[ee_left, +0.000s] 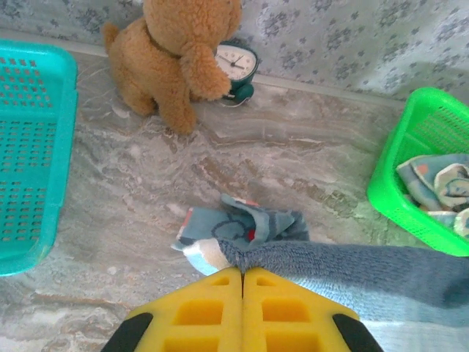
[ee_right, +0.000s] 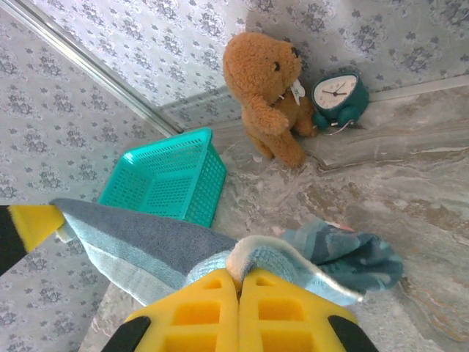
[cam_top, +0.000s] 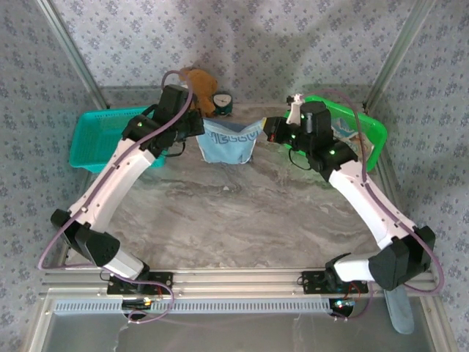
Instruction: Fold and stack the towels
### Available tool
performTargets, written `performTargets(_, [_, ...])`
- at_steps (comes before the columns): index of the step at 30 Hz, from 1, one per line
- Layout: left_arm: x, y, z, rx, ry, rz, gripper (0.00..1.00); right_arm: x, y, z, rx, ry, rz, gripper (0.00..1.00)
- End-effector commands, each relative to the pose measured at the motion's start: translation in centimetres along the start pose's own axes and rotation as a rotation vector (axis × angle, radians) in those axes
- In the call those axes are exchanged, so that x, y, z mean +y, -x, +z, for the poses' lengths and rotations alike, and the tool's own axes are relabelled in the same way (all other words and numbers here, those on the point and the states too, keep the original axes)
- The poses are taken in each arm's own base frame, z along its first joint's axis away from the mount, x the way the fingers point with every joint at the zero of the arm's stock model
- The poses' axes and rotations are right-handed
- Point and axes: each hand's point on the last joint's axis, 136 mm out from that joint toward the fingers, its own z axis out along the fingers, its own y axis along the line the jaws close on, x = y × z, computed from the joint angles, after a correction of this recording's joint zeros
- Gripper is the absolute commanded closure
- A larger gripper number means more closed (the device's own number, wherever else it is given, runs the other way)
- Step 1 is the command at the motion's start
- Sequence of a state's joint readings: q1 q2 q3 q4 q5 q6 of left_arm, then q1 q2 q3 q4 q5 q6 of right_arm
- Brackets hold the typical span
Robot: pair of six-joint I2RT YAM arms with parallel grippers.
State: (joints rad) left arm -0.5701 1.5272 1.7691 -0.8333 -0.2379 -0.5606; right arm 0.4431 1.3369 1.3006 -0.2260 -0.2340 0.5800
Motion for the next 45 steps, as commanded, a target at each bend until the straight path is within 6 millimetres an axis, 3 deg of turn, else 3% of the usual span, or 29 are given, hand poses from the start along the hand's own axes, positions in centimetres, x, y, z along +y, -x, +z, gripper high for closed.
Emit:
performTargets(1, [-0.6, 2.3, -2.7, -0.059, -0.102, -0.003, 1.00, 1.1, 1.1, 0.3, -0.060, 0.007, 0.021, 1.00])
performTargets(9, [-0.6, 3.2, -3.8, -0.073, -0.160, -0.017, 1.00, 3.8, 1.8, 0.5, -0.112, 0.054, -0.048, 1.00])
performTargets(16, [-1.7, 6.1, -4.3, -0.145, -0.170, -0.024, 1.00, 5.5, 3.8, 1.2, -0.107, 0.094, -0.185, 1.00])
performTargets(19, [-2.2, 7.1, -4.2, -0.166, -0.178, -0.026, 1.00, 5.4, 5.1, 1.4, -0.108, 0.082, -0.224, 1.00])
performTargets(26, [-2.6, 8.8, -5.9, -0.207, -0.190, -0.014, 1.00, 4.9, 7.1, 1.9, -0.148, 0.091, -0.260, 1.00])
performTargets(34, [-1.3, 8.5, -6.7, -0.204, -0.149, -0.023, 1.00, 4.6, 7.2, 2.2, -0.157, 0.117, -0.259, 1.00])
performTargets(38, [-2.5, 8.0, -8.2, -0.193, -0.200, -0.017, 1.00, 5.7, 7.4, 1.2, -0.158, 0.141, -0.232, 1.00])
performTargets(45, [-3.6, 7.4, -12.4, -0.238, -0.249, 0.002, 1.00, 9.6, 7.6, -2.5, -0.215, 0.195, -0.317, 1.00])
